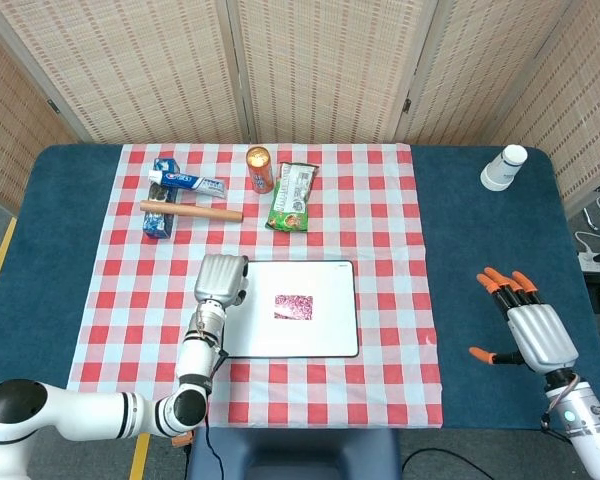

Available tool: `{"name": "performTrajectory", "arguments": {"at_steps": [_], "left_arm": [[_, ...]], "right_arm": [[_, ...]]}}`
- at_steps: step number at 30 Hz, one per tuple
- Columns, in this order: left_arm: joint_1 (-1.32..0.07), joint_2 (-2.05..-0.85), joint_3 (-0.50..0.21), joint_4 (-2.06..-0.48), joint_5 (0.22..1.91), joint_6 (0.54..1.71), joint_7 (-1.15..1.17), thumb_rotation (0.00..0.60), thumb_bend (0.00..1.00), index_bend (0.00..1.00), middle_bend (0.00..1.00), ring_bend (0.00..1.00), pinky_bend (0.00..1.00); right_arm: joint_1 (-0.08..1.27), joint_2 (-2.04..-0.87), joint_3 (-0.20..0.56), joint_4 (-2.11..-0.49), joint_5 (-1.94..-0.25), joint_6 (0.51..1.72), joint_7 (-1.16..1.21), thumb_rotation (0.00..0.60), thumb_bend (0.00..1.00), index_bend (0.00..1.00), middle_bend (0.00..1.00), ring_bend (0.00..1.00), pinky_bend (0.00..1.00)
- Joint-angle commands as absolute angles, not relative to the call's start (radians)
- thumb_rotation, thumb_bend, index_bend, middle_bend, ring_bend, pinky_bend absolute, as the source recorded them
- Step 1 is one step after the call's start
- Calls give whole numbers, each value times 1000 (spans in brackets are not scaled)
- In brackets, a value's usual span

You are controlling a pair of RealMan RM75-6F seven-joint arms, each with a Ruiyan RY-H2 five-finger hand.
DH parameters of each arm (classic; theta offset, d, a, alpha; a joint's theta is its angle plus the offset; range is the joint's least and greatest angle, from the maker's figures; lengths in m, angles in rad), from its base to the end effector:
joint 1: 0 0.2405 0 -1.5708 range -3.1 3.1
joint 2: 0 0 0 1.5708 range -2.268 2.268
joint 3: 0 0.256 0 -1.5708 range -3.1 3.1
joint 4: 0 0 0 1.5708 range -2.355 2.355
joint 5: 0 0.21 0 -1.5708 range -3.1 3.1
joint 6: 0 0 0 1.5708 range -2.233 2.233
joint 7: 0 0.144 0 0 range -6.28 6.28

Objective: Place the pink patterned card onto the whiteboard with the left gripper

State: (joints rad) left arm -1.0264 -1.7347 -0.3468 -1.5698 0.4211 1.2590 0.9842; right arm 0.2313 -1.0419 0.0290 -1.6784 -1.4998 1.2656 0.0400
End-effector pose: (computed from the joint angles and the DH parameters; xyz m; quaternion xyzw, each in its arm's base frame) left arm -0.0573 0.3632 -0.0387 -0.7029 -0.3919 -0.2733 0.5270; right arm -0.2895 -0.2164 0.1461 0.6612 -0.4172 0.3613 0.5081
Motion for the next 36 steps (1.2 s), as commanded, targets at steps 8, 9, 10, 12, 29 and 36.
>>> {"name": "performTrajectory", "arguments": {"at_steps": [8,9,10,12,29,36], "left_arm": [[-1099,-1902,-370,-1483,390,1289,1000,600,305,557,1000,1000,1000],[-1102,-1912,-369,-1473,390,1284,1000,600,305,557,1000,1000,1000],[-1107,-1924,-370,-1461,391,1281,1000,600,305,558,1000,1000,1000],[-1113,-1940,-374,-1447,395,1278,999,600,305,557,1000,1000,1000],[-1201,-2041,-449,-1378,388,1260,1044,600,304,557,1000,1000,1000],[-1218,-2062,-455,-1313,393,1233,1050,600,304,558,1000,1000,1000]], "right_arm": [[233,-1035,24,-1660,-1505,1258,74,457,0,0,0,0,0],[233,-1034,24,-1659,-1508,1259,77,457,0,0,0,0,0],[233,-1035,23,-1657,-1511,1258,79,457,0,0,0,0,0],[234,-1035,22,-1657,-1511,1258,80,457,0,0,0,0,0],[227,-1032,22,-1638,-1502,1262,117,456,0,0,0,0,0],[219,-1031,24,-1626,-1496,1272,137,457,0,0,0,0,0]]}}
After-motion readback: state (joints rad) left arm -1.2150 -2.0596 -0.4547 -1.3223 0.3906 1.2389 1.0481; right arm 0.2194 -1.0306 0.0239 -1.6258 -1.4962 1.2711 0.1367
